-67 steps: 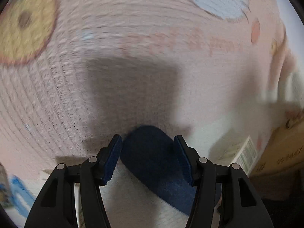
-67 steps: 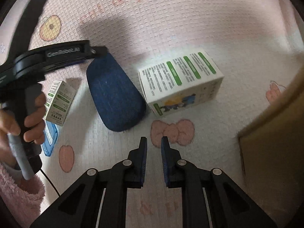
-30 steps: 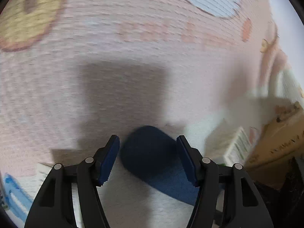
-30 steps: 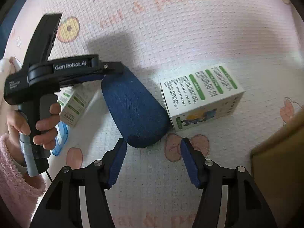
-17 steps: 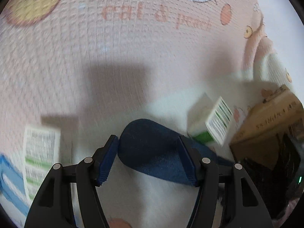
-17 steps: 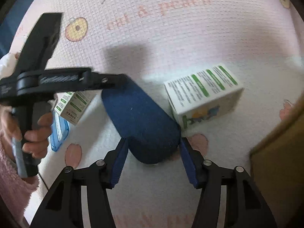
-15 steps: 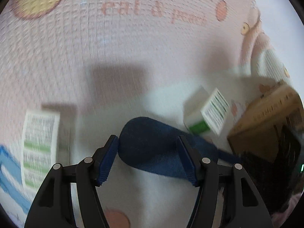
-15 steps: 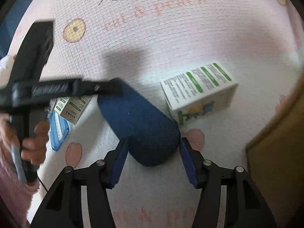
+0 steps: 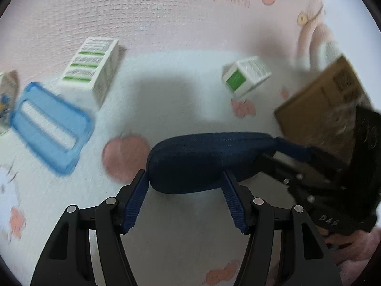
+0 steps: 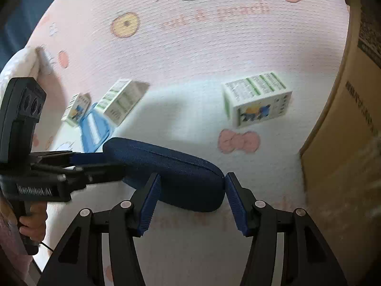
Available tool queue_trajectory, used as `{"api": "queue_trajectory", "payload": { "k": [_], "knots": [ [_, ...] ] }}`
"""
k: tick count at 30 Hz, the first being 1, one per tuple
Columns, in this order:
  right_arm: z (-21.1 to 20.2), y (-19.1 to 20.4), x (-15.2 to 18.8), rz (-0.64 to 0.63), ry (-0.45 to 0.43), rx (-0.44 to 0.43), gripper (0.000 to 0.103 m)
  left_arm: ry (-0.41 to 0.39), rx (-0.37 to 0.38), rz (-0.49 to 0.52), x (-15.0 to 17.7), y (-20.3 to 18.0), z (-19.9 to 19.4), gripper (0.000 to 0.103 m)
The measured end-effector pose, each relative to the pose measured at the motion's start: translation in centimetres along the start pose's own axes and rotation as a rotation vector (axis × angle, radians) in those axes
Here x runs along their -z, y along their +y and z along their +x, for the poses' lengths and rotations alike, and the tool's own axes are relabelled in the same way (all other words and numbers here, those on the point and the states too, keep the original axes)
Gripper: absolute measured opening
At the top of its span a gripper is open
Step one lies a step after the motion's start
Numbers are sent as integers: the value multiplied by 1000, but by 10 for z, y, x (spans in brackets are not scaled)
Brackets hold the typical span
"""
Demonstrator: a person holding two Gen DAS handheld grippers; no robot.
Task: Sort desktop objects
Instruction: 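Close the left gripper on the navy glasses case and lift it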
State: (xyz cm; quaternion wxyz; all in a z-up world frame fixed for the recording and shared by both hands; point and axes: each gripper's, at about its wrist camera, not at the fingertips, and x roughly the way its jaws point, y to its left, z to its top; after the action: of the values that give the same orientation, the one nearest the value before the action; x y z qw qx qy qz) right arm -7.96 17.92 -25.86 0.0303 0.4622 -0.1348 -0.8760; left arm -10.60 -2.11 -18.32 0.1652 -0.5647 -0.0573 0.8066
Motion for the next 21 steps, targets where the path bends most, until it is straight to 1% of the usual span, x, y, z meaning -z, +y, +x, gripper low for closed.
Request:
{"api": "queue_trajectory", "payload": {
  "k": [2, 3, 6, 7, 10, 12, 14, 17, 19, 21],
  "knots": [
    [-9, 2, 11, 4, 7, -11, 54, -11, -15, -24, 15, -1, -6, 66],
    [-11, 2, 14, 5, 6, -14, 54, -14, -2, -48, 23, 0, -9, 66],
    [-19, 3, 20, -2, 5, -6, 54, 17, 73, -137, 47, 4, -11, 66],
    [-21, 3, 23, -8, 7, -4, 54, 28, 85, -148, 56, 2, -10, 66],
    [-24, 2, 33, -31, 39, -18, 54, 48, 79, -144, 76, -6, -8, 65],
    [-27, 4, 41, -56, 68, -8, 54, 50, 74, -138, 86, -13, -10, 65],
    [-30, 6, 50, -80, 83, 3, 54, 42, 48, -123, 90, -18, -13, 65],
    [-36, 6, 57, -84, 62, -1, 54, 0, 19, -99, 90, -21, -20, 65],
    [-37, 3, 58, -63, 64, 7, 55, -37, -10, -114, 85, -17, -25, 65],
    [-37, -2, 57, -30, 73, 7, 55, -76, -11, -149, 80, -10, -29, 65]
  ]
}}
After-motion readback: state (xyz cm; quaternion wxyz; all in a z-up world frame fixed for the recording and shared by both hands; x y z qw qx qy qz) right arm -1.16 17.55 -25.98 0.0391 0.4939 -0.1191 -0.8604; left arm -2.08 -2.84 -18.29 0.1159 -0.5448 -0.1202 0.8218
